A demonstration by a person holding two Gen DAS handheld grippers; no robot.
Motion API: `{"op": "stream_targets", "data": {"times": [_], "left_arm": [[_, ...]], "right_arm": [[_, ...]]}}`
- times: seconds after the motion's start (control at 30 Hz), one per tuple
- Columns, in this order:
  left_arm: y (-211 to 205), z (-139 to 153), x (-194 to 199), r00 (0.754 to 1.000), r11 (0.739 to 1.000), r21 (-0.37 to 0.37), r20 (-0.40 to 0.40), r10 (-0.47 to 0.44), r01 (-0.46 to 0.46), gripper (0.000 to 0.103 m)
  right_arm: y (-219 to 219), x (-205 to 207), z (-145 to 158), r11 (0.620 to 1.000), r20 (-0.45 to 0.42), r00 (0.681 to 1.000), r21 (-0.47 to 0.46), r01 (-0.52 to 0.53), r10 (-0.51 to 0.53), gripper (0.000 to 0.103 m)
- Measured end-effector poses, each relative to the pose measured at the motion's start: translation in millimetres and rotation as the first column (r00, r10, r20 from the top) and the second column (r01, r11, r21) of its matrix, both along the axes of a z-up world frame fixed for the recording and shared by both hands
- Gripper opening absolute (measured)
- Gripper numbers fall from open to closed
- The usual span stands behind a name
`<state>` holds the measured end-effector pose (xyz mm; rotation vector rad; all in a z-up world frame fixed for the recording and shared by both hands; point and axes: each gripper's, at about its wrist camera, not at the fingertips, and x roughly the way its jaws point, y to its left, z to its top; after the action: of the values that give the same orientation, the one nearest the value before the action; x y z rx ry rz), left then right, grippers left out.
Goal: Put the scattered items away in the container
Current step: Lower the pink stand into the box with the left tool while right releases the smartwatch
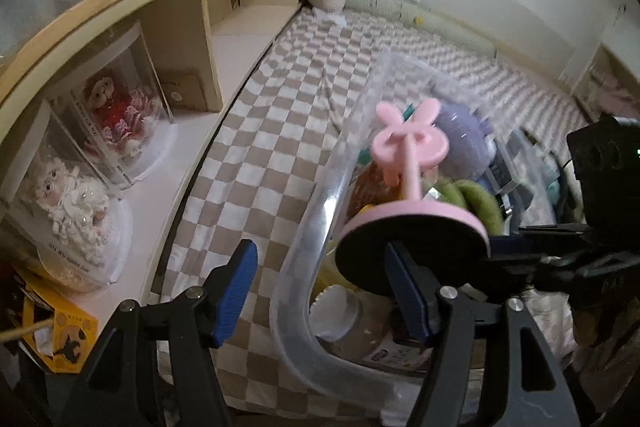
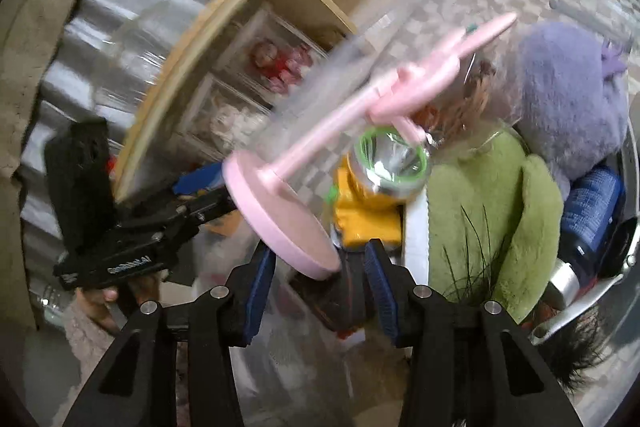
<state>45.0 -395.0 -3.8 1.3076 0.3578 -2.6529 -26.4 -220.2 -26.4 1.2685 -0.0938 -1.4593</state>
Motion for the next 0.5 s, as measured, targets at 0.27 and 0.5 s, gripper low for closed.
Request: {"op": "stream_targets", "data": {"times": [0.27,0.5], "left_arm": [[1,18,-9,0.997,1.0,0.019,-0.076,0.025,-0.023,0.067],[15,11,-15,0.999,0.997,-0.081,-0.05,0.003,-0.007,0.067]], "right_arm": [[-3,1,30,0.997,-0.072,0.997,-0.077,0.03,-0.036,0.046],[-11,2,5,0.998,-0.009,1.0,-0.057,0.028,-0.028,0.046]]}}
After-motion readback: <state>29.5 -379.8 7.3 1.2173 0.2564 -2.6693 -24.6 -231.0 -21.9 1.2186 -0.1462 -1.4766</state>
